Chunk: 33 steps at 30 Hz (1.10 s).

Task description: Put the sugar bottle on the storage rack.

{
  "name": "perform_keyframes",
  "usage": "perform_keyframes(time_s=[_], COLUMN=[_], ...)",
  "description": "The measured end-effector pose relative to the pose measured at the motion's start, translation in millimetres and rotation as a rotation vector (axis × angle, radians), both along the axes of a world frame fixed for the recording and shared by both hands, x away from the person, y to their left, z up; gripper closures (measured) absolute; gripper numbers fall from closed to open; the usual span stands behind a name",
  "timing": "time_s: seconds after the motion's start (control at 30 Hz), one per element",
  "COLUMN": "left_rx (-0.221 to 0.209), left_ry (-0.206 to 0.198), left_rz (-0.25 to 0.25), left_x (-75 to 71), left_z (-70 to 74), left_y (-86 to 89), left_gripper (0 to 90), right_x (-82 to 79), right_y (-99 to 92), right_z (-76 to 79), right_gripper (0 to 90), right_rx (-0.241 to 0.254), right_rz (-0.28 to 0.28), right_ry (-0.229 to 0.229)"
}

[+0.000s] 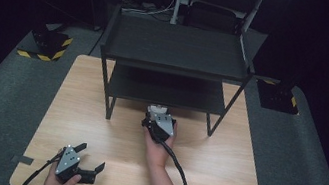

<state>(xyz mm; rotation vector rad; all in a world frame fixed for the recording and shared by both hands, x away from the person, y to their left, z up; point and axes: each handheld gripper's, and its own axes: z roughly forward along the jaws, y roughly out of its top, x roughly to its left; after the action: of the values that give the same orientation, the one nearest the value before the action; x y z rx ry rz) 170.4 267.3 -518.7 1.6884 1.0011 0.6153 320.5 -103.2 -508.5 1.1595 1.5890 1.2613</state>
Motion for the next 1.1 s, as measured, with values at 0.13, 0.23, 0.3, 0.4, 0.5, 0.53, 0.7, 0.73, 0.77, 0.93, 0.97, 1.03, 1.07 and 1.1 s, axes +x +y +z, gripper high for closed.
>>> perform_keyframes(time_s=[0.13, 0.23, 0.3, 0.4, 0.5, 0.53, 0.7, 0.73, 0.77, 0.93, 0.97, 1.03, 1.07, 1.1], left_rx=[-0.001, -0.002, -0.004, -0.004, -0.005, -0.005, -0.002, 0.002, 0.002, 0.004, 0.007, 0.008, 0.012, 0.014], left_ry=[0.0, 0.001, 0.001, 0.001, 0.001, 0.001, 0.002, 0.002, 0.002, 0.003, 0.002, 0.003, 0.005, 0.006], left_rz=[-0.001, -0.002, -0.001, 0.0, 0.003, 0.003, 0.005, 0.003, 0.003, 0.003, 0.004, 0.004, 0.004, 0.005], left_x=[0.2, 0.3, 0.2, 0.2, 0.0, 0.0, 0.4, 0.6, 0.6, 1.0, 0.9, 1.0, 1.2, 1.2], left_z=[0.0, 0.1, -0.1, -0.1, -0.2, -0.2, 0.1, 0.4, 0.4, 0.7, 0.6, 0.8, 1.4, 1.7], left_y=[0.3, 0.5, 0.4, 0.3, -0.1, -0.3, -1.0, -1.0, -1.0, -1.2, -1.8, -2.3, -2.8, -3.2], left_gripper=[0.5, 0.5, 0.5, 0.5, 0.5, 0.5, 0.5, 0.5, 0.5, 0.5, 0.5, 0.5, 0.5, 0.5], right_x=[-0.2, -2.2, -5.1, -13.8, -22.8, -26.3, -44.2, -47.9, -51.6, -69.0, -72.2, -74.9, -77.1, -79.3], right_y=[-3.0, -6.3, -8.9, -18.8, -29.3, -33.0, -52.3, -56.4, -60.9, -80.7, -84.4, -87.8, -91.2, -95.3], right_z=[6.4, 10.1, 11.0, 12.0, 14.3, 15.3, 20.1, 20.8, 21.8, 32.2, 34.1, 36.6, 39.3, 42.4], right_gripper=[31.1, 31.1, 31.2, 31.2, 31.2, 31.2, 31.2, 31.2, 31.2, 31.2, 31.2, 31.2, 31.2, 31.2], right_rx=[-0.012, -0.025, -0.031, -0.033, -0.026, -0.025, -0.032, -0.033, -0.035, -0.037, -0.036, -0.037, -0.035, -0.03], right_rz=[0.009, 0.018, 0.02, 0.026, 0.038, 0.042, 0.056, 0.059, 0.062, 0.055, 0.053, 0.052, 0.05, 0.049], right_ry=[0.021, 0.031, 0.03, 0.018, 0.007, 0.006, 0.009, 0.009, 0.01, 0.019, 0.017, 0.017, 0.018, 0.018])
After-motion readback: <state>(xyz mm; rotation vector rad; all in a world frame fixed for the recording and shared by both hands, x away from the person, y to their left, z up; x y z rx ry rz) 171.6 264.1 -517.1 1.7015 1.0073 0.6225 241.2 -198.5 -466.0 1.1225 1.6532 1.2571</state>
